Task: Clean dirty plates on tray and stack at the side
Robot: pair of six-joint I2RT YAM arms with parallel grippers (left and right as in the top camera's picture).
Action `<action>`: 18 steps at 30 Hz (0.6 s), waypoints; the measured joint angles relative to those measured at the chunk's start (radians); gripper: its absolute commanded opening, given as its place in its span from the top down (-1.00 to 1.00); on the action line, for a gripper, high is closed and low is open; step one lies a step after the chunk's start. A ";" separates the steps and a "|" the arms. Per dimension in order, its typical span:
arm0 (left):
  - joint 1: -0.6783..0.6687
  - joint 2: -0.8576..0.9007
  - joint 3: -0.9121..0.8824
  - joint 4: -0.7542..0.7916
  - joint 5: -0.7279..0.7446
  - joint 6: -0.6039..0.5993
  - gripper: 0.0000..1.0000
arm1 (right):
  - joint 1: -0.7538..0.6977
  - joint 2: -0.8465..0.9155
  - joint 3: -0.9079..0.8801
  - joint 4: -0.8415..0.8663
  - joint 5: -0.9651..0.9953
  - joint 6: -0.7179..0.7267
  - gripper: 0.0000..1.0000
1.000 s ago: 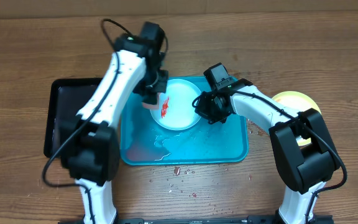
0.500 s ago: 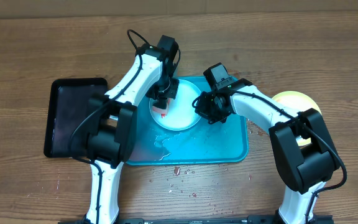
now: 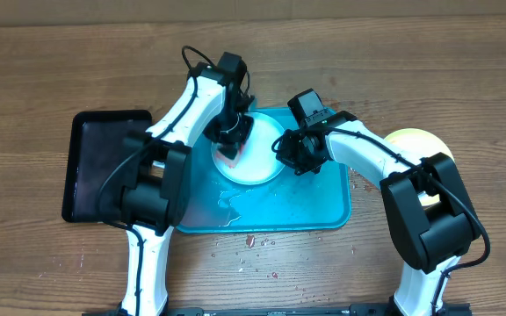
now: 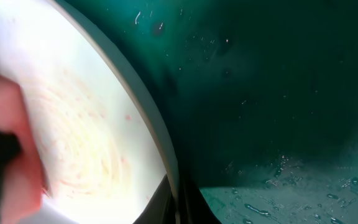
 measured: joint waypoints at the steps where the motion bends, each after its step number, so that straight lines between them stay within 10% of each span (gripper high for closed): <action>1: -0.001 0.002 -0.003 -0.009 0.037 0.026 0.92 | 0.000 0.000 0.000 0.001 0.000 0.000 0.93; 8: -0.003 0.006 -0.015 0.010 0.096 0.045 0.92 | 0.000 0.000 0.000 0.001 0.000 -0.002 0.93; 18: -0.087 -0.006 -0.007 -0.011 -0.333 -0.456 0.92 | 0.013 0.014 0.004 0.032 -0.026 -0.007 0.93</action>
